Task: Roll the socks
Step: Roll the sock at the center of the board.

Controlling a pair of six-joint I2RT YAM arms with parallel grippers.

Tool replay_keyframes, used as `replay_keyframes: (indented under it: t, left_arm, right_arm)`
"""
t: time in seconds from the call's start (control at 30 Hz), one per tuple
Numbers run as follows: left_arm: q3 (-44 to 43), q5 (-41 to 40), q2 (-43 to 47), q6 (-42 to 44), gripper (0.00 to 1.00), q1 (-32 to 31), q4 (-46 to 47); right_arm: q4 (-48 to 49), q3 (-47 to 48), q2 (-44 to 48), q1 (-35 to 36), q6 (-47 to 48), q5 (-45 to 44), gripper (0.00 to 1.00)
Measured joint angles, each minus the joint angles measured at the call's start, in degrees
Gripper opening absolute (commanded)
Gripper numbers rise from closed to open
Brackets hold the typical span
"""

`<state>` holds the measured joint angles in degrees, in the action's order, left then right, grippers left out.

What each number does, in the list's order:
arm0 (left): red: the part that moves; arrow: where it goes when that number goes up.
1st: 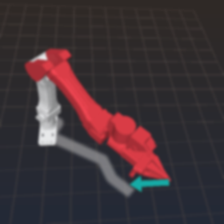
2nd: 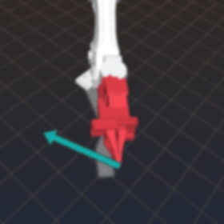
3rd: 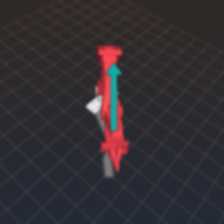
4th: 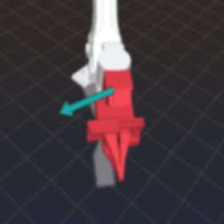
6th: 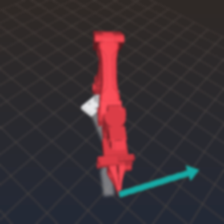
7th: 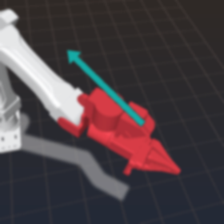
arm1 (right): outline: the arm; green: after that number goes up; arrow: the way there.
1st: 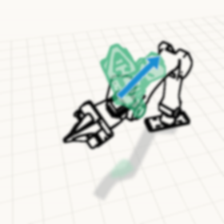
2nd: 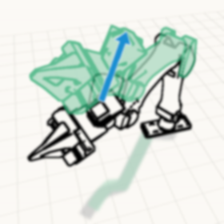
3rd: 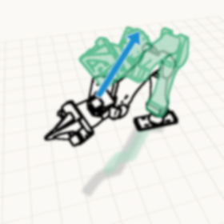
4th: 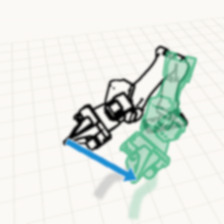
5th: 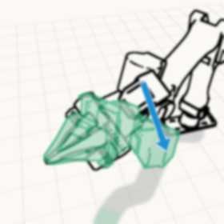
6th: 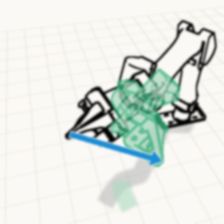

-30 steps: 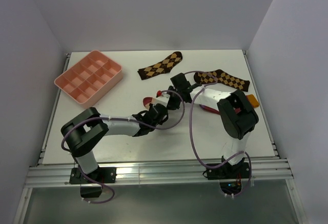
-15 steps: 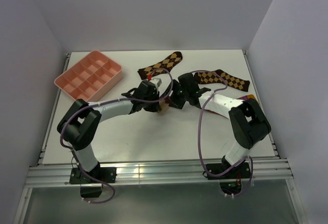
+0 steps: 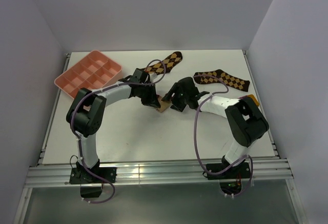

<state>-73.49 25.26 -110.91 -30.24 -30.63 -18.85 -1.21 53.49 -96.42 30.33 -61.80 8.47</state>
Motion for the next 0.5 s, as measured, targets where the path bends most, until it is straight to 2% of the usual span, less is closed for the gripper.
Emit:
replay_keyframes:
  t: [0.4, 0.5]
  left_arm:
    - [-1.4, 7.9, -3.2, -2.2, 0.01, 3.2, -1.0]
    - [-1.4, 9.1, -3.5, -2.6, 0.01, 3.7, -0.7]
  right_arm:
    - [8.3, -1.9, -4.7, 0.0, -1.0, -2.8, 0.7]
    - [10.3, -1.9, -6.4, 0.0, -1.0, -2.9, 0.65]
